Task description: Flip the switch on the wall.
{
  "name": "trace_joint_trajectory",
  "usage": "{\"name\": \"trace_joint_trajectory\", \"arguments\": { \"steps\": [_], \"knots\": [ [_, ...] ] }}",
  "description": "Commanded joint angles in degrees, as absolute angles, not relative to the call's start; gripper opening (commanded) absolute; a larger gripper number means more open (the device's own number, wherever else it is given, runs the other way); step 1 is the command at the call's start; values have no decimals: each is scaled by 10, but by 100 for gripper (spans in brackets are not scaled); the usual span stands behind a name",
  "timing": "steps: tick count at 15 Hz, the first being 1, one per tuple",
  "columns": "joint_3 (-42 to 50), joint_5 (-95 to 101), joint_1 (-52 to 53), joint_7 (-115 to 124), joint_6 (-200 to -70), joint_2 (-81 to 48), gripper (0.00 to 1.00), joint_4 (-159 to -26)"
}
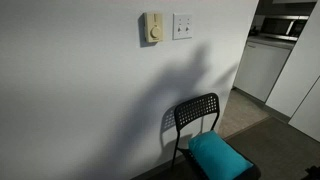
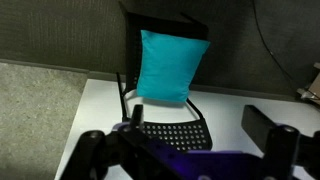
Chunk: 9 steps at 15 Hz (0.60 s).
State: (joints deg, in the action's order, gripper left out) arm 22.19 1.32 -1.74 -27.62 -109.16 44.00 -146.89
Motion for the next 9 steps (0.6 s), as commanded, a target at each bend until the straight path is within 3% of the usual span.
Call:
{"name": "trace_joint_trajectory", "arguments": {
  "steps": [1,9],
  "knots": [
    [213,6,-28,-283,-1091,437,100,-1468],
    [172,6,45,-361,-1093,427,100,-1454]
  ]
}}
